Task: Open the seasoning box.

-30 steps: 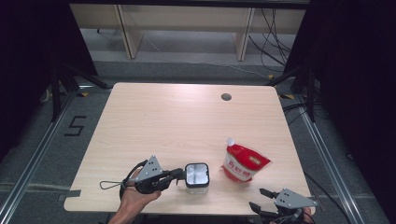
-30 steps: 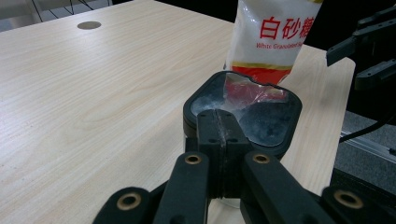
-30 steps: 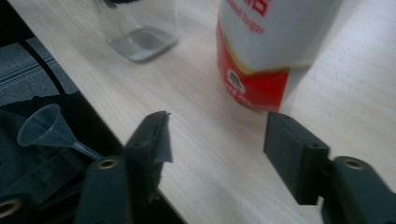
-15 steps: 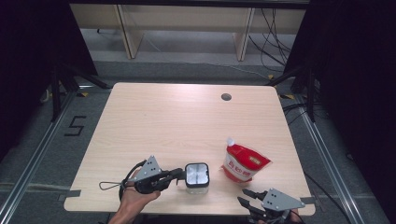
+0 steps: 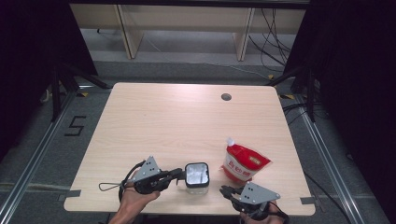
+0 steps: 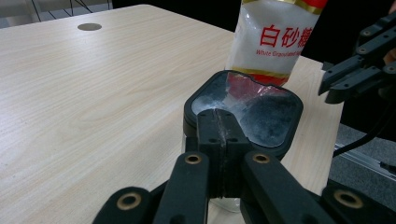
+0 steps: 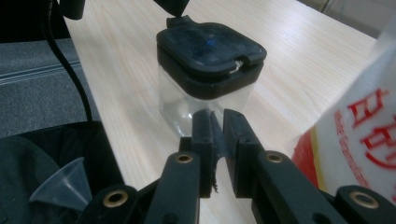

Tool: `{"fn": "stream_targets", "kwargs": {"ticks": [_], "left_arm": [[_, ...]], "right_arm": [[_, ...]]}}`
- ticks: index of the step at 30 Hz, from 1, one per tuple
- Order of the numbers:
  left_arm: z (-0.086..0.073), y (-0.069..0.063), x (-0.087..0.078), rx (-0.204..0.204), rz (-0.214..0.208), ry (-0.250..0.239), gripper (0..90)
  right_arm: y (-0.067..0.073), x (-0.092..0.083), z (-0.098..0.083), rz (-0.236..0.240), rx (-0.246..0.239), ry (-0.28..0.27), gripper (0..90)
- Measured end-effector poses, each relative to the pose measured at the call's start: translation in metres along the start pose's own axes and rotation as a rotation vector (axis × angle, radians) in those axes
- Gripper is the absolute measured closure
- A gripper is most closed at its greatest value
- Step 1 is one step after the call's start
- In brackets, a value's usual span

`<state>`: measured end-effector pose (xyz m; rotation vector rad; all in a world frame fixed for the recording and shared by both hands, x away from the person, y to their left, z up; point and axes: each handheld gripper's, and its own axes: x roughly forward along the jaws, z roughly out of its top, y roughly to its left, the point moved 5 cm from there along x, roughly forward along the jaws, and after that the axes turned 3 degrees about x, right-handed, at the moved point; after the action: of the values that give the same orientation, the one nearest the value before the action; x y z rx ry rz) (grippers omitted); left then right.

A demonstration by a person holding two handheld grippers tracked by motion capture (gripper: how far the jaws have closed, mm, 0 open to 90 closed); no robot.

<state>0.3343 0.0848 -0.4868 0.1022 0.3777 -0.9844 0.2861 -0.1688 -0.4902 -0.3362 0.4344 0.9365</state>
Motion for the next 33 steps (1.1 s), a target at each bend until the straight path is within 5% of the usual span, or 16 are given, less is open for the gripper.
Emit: {"fn": "stream_targets", "kwargs": {"ticks": [7,20,23,28,30,33], "left_arm": [[-0.002,0.001,-0.001,-0.034,-0.005,-0.006,89.1],[-0.002,0.001,-0.001,-0.034,-0.006,-0.003,89.1],[-0.002,0.002,-0.001,-0.002,-0.009,0.000,88.7],[0.001,0.004,-0.006,-0.010,-0.025,-0.023,67.8],[-0.001,0.006,-0.012,0.038,-0.036,0.001,57.3],[-0.008,0.009,-0.014,0.052,-0.030,0.039,47.5]], "right_arm": [[-0.007,0.016,0.007,0.008,0.006,-0.007,85.7],[-0.007,0.034,0.021,0.025,-0.035,-0.011,87.8],[-0.007,0.038,0.024,0.028,-0.045,-0.010,87.8],[-0.007,0.039,0.026,0.028,-0.045,-0.010,87.8],[-0.008,0.038,0.027,0.027,-0.052,-0.010,87.8],[-0.007,0.037,0.030,0.030,-0.051,-0.020,87.7]]}}
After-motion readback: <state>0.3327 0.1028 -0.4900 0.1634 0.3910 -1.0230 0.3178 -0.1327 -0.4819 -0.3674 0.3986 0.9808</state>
